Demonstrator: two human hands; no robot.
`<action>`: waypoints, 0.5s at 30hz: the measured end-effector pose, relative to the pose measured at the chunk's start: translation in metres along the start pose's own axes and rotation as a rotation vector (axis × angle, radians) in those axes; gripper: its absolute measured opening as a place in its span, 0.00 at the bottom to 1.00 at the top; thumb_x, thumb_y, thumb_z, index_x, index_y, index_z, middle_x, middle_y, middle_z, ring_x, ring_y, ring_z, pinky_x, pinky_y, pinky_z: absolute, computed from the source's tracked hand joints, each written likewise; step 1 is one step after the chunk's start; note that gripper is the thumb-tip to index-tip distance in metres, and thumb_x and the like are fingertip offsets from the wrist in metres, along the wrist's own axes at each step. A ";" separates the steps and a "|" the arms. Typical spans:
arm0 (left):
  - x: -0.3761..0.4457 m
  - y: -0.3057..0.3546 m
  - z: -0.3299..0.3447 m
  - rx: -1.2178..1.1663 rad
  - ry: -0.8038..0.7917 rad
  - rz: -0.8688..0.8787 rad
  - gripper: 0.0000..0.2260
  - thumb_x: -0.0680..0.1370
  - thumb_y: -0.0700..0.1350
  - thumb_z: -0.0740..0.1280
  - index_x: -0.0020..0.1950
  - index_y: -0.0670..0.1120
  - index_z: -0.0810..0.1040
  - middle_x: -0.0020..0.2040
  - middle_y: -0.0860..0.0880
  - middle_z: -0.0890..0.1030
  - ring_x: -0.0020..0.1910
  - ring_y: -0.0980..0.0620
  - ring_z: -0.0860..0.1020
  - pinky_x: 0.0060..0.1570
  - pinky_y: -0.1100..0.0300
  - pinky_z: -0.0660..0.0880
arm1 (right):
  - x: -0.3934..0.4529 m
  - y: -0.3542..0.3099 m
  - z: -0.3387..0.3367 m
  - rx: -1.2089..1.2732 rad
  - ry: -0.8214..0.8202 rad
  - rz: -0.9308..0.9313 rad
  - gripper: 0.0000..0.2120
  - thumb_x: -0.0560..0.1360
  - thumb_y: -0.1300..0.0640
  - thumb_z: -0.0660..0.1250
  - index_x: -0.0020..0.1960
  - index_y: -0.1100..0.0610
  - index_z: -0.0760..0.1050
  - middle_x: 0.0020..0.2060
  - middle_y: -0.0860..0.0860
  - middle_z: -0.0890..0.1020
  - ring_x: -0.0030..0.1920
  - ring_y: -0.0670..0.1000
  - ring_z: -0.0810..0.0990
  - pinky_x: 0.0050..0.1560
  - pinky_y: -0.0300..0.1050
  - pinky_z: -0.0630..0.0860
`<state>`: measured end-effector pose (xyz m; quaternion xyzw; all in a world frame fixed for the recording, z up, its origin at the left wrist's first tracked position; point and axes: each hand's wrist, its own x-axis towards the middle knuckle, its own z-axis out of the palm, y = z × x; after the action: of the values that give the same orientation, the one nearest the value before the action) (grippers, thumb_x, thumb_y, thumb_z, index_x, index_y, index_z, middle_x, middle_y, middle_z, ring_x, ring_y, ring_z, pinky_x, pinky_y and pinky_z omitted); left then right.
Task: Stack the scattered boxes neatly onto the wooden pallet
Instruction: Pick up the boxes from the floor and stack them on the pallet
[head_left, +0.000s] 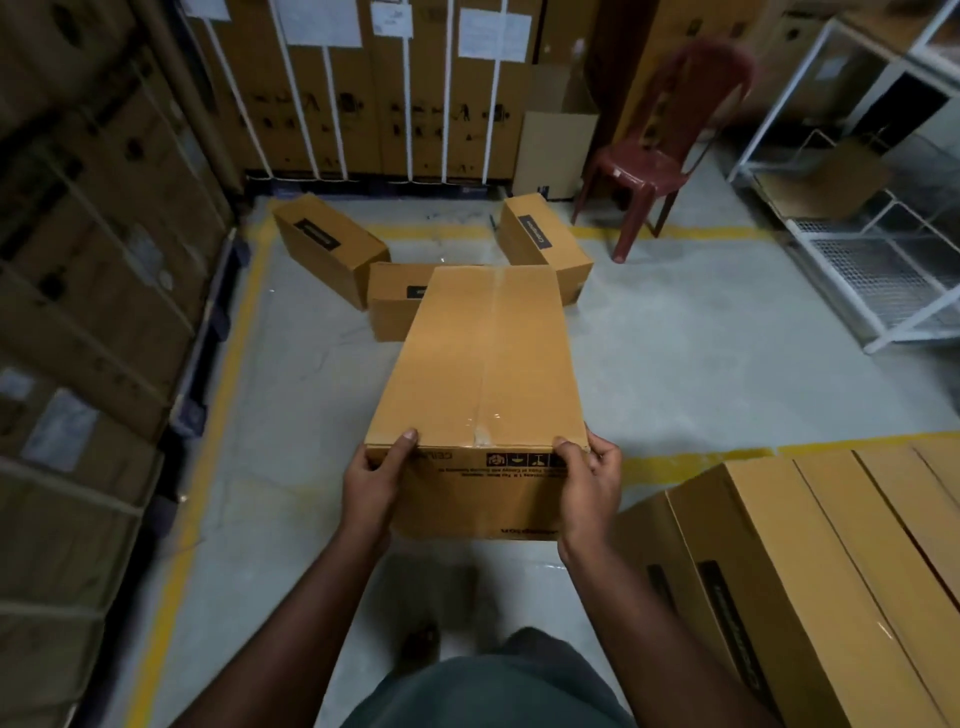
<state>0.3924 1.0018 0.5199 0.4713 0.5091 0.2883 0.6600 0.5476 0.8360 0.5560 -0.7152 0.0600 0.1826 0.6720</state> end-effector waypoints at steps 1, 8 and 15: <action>-0.017 -0.006 -0.007 0.000 0.015 0.009 0.19 0.73 0.58 0.78 0.59 0.50 0.83 0.50 0.55 0.86 0.53 0.52 0.82 0.43 0.57 0.75 | -0.013 0.002 -0.011 0.002 -0.016 -0.003 0.16 0.75 0.56 0.76 0.61 0.49 0.77 0.58 0.48 0.87 0.48 0.35 0.84 0.45 0.34 0.74; -0.164 -0.077 -0.038 -0.007 0.115 0.054 0.19 0.73 0.56 0.79 0.58 0.47 0.83 0.49 0.52 0.86 0.53 0.48 0.83 0.50 0.52 0.80 | -0.077 0.034 -0.120 -0.035 -0.194 -0.017 0.14 0.75 0.57 0.75 0.57 0.49 0.76 0.65 0.54 0.83 0.64 0.55 0.81 0.66 0.57 0.77; -0.369 -0.132 -0.037 -0.059 0.202 0.044 0.15 0.73 0.54 0.79 0.56 0.49 0.85 0.48 0.53 0.88 0.46 0.54 0.85 0.39 0.60 0.79 | -0.167 0.046 -0.275 -0.035 -0.213 -0.023 0.10 0.75 0.58 0.72 0.54 0.50 0.76 0.60 0.54 0.84 0.56 0.54 0.83 0.56 0.52 0.79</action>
<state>0.2282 0.6456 0.5455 0.4311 0.5537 0.3635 0.6127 0.4268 0.5345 0.5781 -0.7040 -0.0233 0.2508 0.6640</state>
